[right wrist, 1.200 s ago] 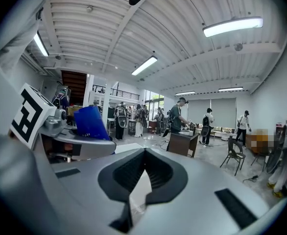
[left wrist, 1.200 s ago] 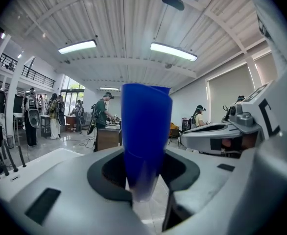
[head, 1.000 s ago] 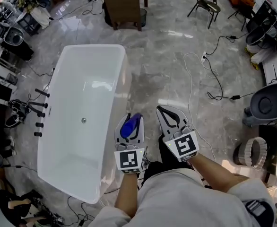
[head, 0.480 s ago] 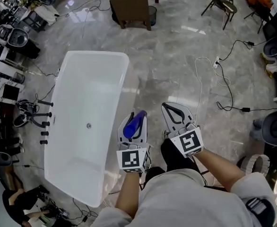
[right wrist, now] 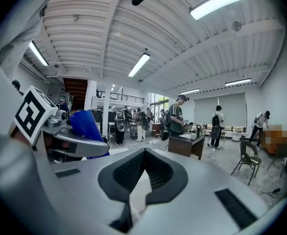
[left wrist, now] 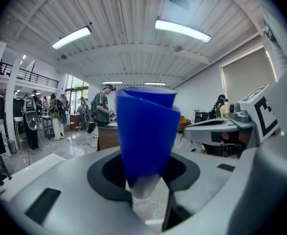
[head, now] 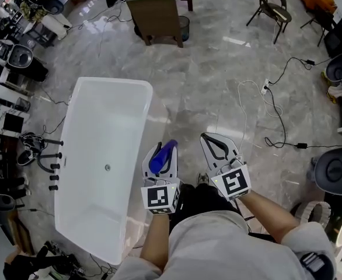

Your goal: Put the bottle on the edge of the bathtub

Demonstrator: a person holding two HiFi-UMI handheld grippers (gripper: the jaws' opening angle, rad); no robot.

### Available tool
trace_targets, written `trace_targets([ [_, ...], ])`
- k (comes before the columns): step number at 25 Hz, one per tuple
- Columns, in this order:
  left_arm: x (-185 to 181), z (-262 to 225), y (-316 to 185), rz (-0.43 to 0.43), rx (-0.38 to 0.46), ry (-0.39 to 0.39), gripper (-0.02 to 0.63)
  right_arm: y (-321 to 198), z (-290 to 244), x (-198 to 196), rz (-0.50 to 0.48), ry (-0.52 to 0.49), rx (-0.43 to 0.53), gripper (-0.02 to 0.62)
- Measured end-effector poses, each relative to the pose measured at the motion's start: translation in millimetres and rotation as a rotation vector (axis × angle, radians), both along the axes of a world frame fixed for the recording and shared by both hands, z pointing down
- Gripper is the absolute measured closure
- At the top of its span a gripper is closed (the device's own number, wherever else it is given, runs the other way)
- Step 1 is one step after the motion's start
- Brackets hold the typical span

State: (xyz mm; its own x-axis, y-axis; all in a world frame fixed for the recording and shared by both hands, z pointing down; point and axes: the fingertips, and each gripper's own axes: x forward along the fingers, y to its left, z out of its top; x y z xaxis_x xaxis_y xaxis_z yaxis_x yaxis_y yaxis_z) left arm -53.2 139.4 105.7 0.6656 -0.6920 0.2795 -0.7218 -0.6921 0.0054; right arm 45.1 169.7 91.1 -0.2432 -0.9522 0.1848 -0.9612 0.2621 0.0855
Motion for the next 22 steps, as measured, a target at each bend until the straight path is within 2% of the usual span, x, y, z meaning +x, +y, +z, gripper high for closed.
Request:
trace_targets([
  [7,32,7,-26,0.043,-0.001,-0.012,0.442,-20,4,29,0.059,-0.068,-0.023,0.589],
  [12,49,18,-46,0.104,-0.006,-0.025,0.442,-40,11,47,0.076,-0.042,-0.022,0.589],
  [22,81,46,-111,0.223,-0.004,-0.086,0.443,-109,35,55,-0.031,-0.017,-0.041,0.589],
])
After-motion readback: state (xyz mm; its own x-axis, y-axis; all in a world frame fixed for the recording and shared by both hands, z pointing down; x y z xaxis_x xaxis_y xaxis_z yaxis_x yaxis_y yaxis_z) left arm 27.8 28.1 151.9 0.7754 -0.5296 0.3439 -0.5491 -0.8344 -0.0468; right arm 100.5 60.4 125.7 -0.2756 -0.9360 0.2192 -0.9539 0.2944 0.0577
